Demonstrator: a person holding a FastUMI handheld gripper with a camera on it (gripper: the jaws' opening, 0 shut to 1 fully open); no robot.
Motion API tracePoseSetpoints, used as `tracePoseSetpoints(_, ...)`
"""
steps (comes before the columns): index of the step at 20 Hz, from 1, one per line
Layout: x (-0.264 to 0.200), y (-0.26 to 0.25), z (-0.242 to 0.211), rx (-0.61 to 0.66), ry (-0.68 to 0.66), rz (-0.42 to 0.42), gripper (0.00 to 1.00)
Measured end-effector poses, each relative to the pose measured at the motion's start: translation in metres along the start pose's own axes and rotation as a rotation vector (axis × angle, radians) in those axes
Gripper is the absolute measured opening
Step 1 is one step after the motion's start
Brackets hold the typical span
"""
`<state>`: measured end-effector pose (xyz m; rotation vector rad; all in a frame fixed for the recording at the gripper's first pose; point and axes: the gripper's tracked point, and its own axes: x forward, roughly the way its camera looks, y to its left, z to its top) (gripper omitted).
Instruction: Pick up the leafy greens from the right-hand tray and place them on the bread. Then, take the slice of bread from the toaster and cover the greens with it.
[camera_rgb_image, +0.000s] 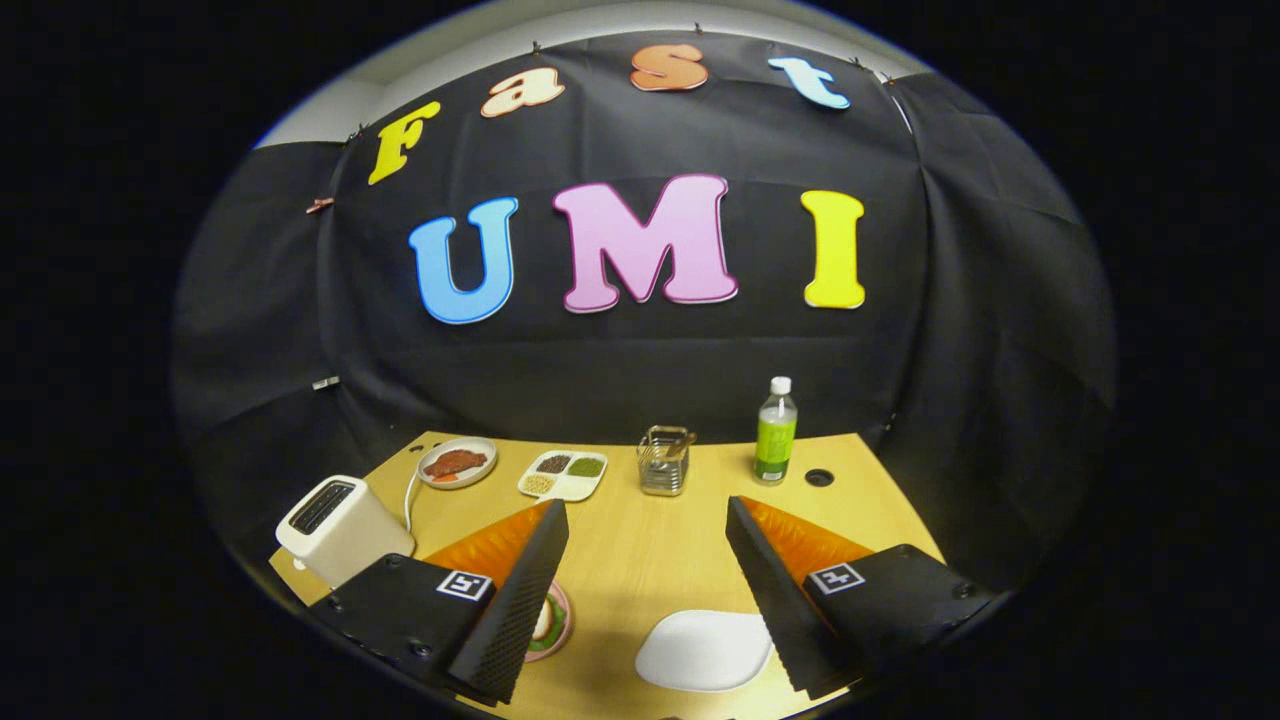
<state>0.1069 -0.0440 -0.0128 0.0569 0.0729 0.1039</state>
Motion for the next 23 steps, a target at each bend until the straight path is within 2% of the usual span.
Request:
tracePoseSetpoints(5,-0.05,-0.024,0.031,0.024,-0.108,-0.062,0.98)
tracePoseSetpoints(10,-0.08,-0.047,0.021,-0.079,-0.1,-0.127,0.98)
tracePoseSetpoints(16,-0.066,-0.049,0.011,-0.017,-0.062,-0.136,0.98)
tracePoseSetpoints(23,-0.051,-0.038,0.008,-0.032,-0.019,-0.117,0.98)
